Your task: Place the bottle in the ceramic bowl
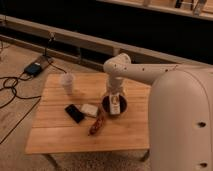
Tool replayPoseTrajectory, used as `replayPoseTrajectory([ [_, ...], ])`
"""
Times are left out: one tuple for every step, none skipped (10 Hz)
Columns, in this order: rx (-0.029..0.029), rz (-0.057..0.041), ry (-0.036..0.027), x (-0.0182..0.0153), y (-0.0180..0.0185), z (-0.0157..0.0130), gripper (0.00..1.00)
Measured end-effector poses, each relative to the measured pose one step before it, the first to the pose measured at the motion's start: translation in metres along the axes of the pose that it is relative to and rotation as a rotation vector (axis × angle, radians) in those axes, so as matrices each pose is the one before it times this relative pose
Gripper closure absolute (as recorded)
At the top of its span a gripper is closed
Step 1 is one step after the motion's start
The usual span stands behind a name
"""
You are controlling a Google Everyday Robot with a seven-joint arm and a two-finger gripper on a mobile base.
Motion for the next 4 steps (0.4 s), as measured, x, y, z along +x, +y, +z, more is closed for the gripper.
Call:
replayPoseTrajectory([
  [0.0011,-0.00007,0.0023,0.00083,-0.00065,0.00145,0.2],
  [-0.00134,-0.00039,0.00108,0.00034,0.00092,-0.00003,0.2],
  [0.00032,-0.00027,-0.00007,0.0,-0.00007,0.0001,0.2],
  [-0.00049,-0.00021,0.00024,0.00005,0.00037,0.00009,0.2],
])
